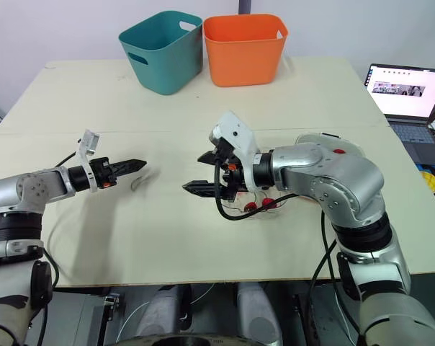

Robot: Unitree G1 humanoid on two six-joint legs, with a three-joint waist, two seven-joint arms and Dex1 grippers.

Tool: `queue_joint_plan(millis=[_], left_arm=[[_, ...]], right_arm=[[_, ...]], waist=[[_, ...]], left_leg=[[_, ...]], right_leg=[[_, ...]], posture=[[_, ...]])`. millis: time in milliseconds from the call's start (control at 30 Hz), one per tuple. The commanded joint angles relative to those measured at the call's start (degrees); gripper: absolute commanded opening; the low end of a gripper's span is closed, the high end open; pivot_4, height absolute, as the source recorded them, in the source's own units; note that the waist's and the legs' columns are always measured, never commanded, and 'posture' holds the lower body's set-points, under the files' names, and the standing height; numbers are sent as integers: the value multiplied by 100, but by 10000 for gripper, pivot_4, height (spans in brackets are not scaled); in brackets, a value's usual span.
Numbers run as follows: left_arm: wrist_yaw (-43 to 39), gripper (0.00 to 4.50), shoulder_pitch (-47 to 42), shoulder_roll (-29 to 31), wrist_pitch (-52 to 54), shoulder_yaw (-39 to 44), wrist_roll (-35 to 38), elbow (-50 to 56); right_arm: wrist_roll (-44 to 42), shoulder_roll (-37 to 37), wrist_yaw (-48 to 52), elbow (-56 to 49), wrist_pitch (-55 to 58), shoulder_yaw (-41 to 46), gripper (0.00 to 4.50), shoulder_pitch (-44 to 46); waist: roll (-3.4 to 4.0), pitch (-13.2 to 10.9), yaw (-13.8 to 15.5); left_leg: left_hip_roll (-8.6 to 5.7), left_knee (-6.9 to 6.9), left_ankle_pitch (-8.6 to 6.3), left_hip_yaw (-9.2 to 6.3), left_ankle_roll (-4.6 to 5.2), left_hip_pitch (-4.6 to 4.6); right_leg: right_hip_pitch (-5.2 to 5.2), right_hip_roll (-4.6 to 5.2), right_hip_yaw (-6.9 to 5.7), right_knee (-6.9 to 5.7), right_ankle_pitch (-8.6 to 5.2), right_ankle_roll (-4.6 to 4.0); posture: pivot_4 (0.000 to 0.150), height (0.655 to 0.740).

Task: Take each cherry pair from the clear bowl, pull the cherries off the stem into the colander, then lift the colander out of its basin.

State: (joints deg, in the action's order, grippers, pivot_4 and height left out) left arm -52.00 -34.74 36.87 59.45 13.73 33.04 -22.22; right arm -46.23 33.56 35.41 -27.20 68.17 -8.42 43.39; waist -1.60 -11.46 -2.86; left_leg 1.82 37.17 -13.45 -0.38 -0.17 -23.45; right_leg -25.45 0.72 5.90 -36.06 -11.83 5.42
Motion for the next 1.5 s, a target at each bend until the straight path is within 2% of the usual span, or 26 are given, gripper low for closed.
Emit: queue_joint_plan(millis=[33, 67, 133, 233, 400, 500, 533, 567, 667, 767, 833, 1000, 1167, 1500], left_arm=[[-60, 31370, -39, 310, -101, 97, -27, -22], [-123, 34478, -59, 427, -157, 72, -63, -47], [-216, 34478, -81, 589, -240, 37, -88, -54], [-688, 34478, -161, 1124, -1068, -262, -435, 282], [-1200, 34478, -549, 1248, -1198, -365, -24, 1427], [-1465, 40577, -746, 1248, -933, -478, 332, 2090], [-1564, 43868, -761, 1281, -943, -587, 363, 2314], [-1635, 44512, -783, 1294, -948, -702, 375, 2505], [-1706, 44512, -829, 1245, -998, -958, 393, 2887], [-1709, 44512, -836, 1189, -1277, -1287, 197, 3203], [-1774, 44512, -819, 1205, -1380, -1473, 137, 3391], [-1824, 44512, -781, 1123, -1551, -1793, 84, 3764], [-1650, 44512, -697, 775, -1489, -1821, 323, 4075], [-1273, 44512, -446, 551, -1276, -1758, 646, 4517]], right_arm=[[5, 91, 59, -108, -82, 178, 39584, 6], [6, 129, 68, -116, -83, 201, 39584, -16], [0, 186, 83, -139, -85, 232, 39584, -49], [-15, 494, 194, -113, -97, 486, 39584, -137], [160, 1392, 484, 226, -215, 1054, 39584, -373], [224, 1979, 721, 422, -159, 1240, 39584, -574], [171, 2133, 777, 452, -29, 1284, 39584, -622], [25, 2187, 754, 471, 234, 1363, 39584, -622], [-382, 1925, 403, 567, 1199, 1643, 39584, -433], [-348, 1388, -172, 600, 2146, 1752, 39584, -174], [-424, 1135, -487, 595, 2400, 1768, 39584, -117], [-708, 1038, -1406, 633, 2433, 1368, 39584, -124], [-809, 720, -2453, 869, 2433, 971, 39584, 151], [-705, 855, -2982, 790, 2433, 17, 39584, 389]], waist=[[0, 0, -7], [0, 0, -9], [0, 0, -12], [-1, 0, -18], [-2, -1, 72], [-2, -1, 38], [-1, -1, 24], [-1, -1, 10], [-2, -1, -42], [-2, -1, -88], [-2, -1, -109], [-1, -1, -113], [-1, -1, -118], [-1, -1, -120]], left_leg=[[0, 0, 0, 0, 0, 1], [0, -1, 0, 0, 0, 0], [0, -1, 0, 0, 0, 1], [0, -2, 0, 0, 0, 0], [-4, -2, -1, 10, -2, -8], [-3, -6, -1, 26, -3, -11], [-4, -7, -1, 31, -3, -13], [-6, -11, -2, 41, -2, -15], [1, -14, -7, 44, 7, -15], [10, -14, -6, 20, 8, -11], [13, -10, -6, 10, 8, -6], [10, -5, -5, 13, 8, -4], [9, -6, -5, 18, 8, -8], [9, -6, -5, 17, 9, -8]], right_leg=[[0, -1, 0, 0, 0, 0], [0, -1, 0, 0, 0, 0], [0, 0, 0, 1, 0, -1], [-1, 1, 0, 4, -1, -3], [3, 27, -12, 24, -5, -10], [17, 38, -14, 67, 0, -13], [19, 41, -13, 72, 0, -13], [14, 44, -8, 75, 0, -12], [10, 29, -3, 73, 1, -5], [4, 4, -4, 48, 1, -7], [4, -6, -5, 33, 1, -11], [3, -1, -2, 27, -1, -11], [3, 1, 1, 38, 0, -11], [3, -1, 3, 38, 0, -9]], posture=[[1500, 7400], [1500, 7400], [1500, 7400], [1500, 7400], [1500, 7400], [1500, 7400], [1500, 7400], [1500, 7400], [1500, 7400], [1500, 7400], [1500, 7400], [1500, 7400], [1500, 7400], [1500, 7400]])
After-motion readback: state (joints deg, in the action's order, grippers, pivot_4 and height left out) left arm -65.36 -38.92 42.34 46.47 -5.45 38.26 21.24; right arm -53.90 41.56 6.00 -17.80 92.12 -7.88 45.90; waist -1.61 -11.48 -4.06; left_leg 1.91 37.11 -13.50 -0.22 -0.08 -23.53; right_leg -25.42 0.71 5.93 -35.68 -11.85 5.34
